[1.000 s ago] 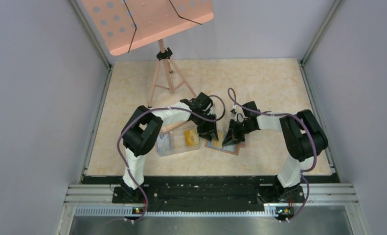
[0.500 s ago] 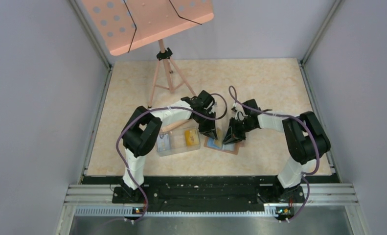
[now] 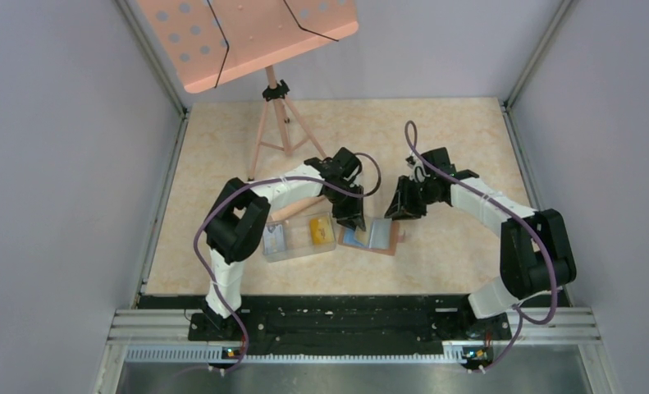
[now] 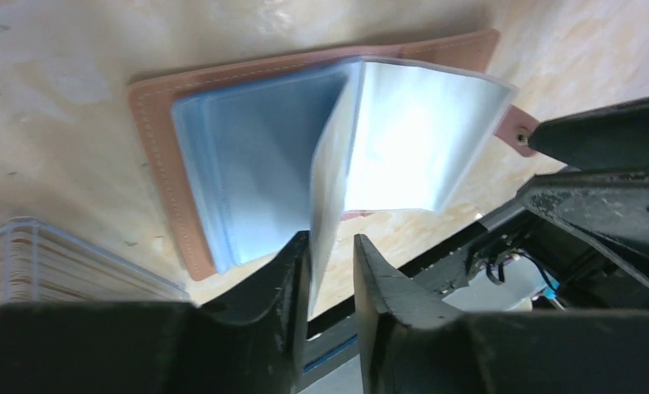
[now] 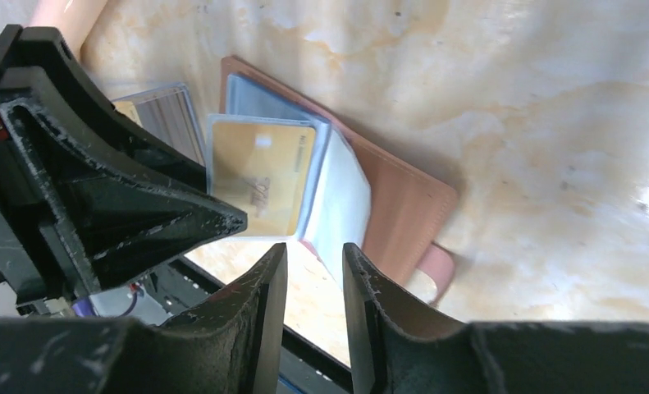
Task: Put the credit cards into the card holder
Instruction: Insert the credit card into the card holder.
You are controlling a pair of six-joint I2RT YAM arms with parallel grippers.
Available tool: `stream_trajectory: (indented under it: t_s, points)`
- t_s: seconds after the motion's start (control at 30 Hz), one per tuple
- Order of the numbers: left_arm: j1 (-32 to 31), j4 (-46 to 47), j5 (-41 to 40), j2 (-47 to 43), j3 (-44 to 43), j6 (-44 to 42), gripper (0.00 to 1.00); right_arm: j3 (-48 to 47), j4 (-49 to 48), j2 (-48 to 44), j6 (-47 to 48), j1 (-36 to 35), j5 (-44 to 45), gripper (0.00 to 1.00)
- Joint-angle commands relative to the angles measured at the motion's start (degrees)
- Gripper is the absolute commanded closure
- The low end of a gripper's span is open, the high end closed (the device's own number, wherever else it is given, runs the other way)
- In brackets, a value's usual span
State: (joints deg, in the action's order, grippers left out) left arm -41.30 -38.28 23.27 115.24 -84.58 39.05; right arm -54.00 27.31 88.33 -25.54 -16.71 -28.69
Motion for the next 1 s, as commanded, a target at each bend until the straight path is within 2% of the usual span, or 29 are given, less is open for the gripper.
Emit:
stream_trajectory:
  t_s: [0.0,0.27,0.53,0.77,0.97]
  points:
    - [-1.63,3.4,4.5,0.21,-3.55,0.59,0.67,-1.14,2.89,-4.36,0.66,1.98,4.75,0.68]
    - [-3.3,10.03,11.4,3.0,-4.12,2.92,0.63,-1.1,5.08,-5.35,1.43,3.26,6.65,0.68]
    - [-3.54,13.29,13.7,4.32,-2.76,3.19,0.59,-1.71,5.16,-4.89,2.66,3.31,4.44,0.67]
    - [-2.49,15.21,7.92,-2.9,-0.52,0.36,0.56,-2.32,5.36,-3.46,3.76,1.85,1.99,0.65]
    - [1.82,16.47,-0.45,-14.44,8.58,-0.8,0.54,-5.18,5.29,-0.66,3.14,-2.34,1.38,0.63]
